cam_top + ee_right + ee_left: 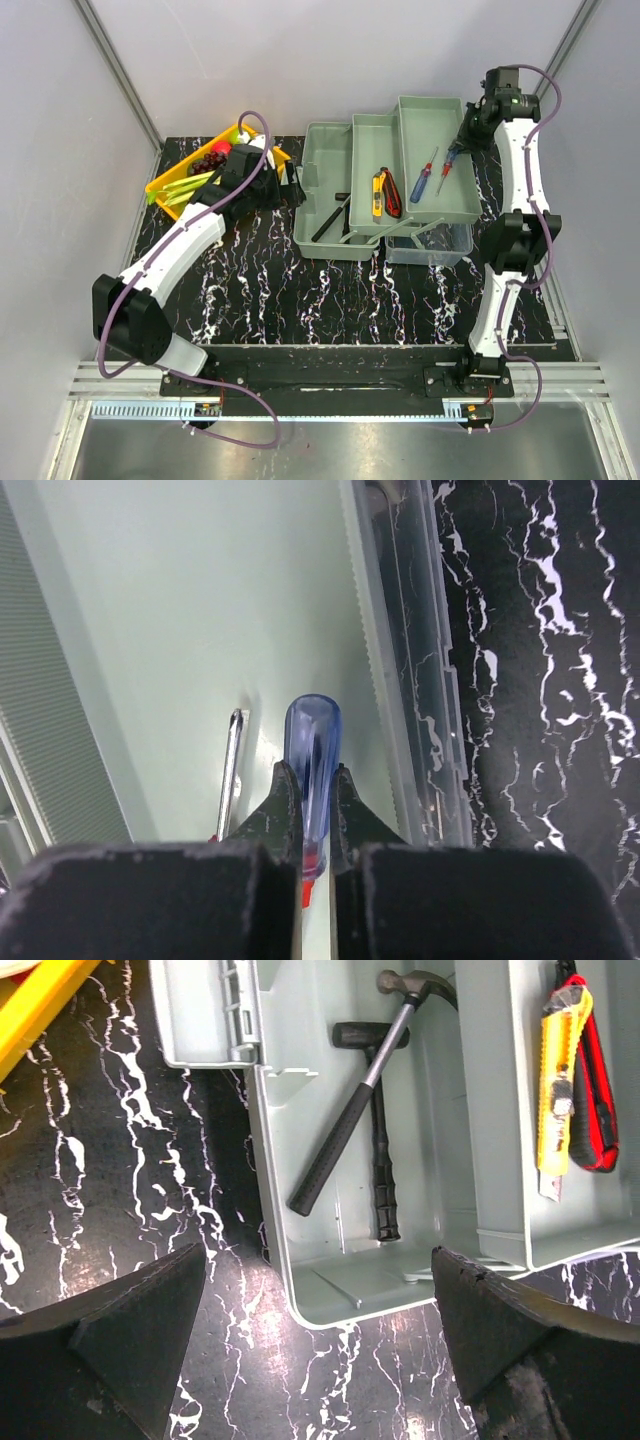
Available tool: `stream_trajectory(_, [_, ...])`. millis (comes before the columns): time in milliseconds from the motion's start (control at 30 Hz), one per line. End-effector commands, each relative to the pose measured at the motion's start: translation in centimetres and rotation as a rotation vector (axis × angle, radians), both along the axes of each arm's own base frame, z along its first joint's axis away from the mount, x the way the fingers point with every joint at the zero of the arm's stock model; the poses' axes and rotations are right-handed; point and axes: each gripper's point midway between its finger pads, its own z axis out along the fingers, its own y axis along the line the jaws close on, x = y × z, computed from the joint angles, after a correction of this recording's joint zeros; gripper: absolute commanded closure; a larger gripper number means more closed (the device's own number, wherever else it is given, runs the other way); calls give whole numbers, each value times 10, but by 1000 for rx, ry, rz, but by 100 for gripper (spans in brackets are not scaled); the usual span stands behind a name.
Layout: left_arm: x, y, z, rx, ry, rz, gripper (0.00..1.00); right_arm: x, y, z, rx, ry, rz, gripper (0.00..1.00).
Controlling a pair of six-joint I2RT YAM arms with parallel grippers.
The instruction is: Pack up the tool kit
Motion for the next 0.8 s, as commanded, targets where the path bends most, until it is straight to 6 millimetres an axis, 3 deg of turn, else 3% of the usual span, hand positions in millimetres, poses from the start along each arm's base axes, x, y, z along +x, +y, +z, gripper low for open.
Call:
stream_trajectory(0, [0, -15, 31, -83, -80, -81, 2, 0, -5, 26, -129, -52, 111, 96])
stream_trajectory(33, [-4, -16, 33, -87, -87, -95, 2, 1, -5, 21, -128, -41, 111, 94])
stream_trajectory(100, [-5, -17, 34, -93, -120, -114, 2, 0, -3, 14, -118, -35, 111, 80])
stream_trajectory(167, [-5, -12, 25, -71, -151, -113, 1, -1, 5, 22, -118, -67, 117, 62])
stream_trajectory(200, [-3, -10, 21, -59, -158, -100, 1, -1, 7, 26, -123, -85, 116, 59])
stream_trajectory(367, [2, -11, 11, -20, -106, -114, 1, 0, 12, 38, -101, -112, 125, 57])
stream_trajectory(500, [5, -9, 2, 2, -90, -105, 1, -4, 12, 77, -90, -204, 81, 54])
stream_trajectory(667, [8, -3, 0, 37, -84, -91, 1, -27, 7, 134, -75, -348, -13, 35])
stream_trajectory(767, [10, 0, -2, 55, -81, -83, 1, -44, -6, 143, -104, -374, -85, 23])
